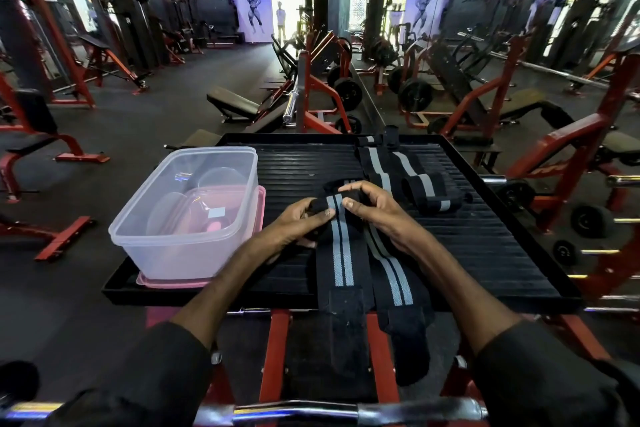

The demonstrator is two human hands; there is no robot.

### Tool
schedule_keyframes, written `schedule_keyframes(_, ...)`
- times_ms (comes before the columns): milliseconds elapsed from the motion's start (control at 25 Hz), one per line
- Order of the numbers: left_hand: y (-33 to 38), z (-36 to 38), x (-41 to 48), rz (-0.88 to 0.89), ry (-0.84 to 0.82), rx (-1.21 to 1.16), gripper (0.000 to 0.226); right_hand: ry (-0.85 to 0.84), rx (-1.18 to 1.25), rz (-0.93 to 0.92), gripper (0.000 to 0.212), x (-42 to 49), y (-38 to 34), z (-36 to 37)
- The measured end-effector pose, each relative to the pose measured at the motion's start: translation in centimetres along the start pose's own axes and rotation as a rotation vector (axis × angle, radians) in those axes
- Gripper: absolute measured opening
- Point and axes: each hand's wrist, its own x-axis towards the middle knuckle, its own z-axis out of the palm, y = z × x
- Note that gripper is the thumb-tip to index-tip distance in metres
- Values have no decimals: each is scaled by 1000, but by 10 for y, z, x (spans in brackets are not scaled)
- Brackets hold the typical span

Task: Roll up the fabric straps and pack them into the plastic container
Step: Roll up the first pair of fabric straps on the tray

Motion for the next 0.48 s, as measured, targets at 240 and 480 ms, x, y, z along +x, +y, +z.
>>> schedule_keyframes(240, -8, 3, 1, 115, 118, -68, 33, -22, -5, -12, 34, -7, 0, -1)
schedule_keyframes(480, -2, 4, -2, 189, 127, -62, 49, -29, 280, 355, 25, -1, -20, -5)
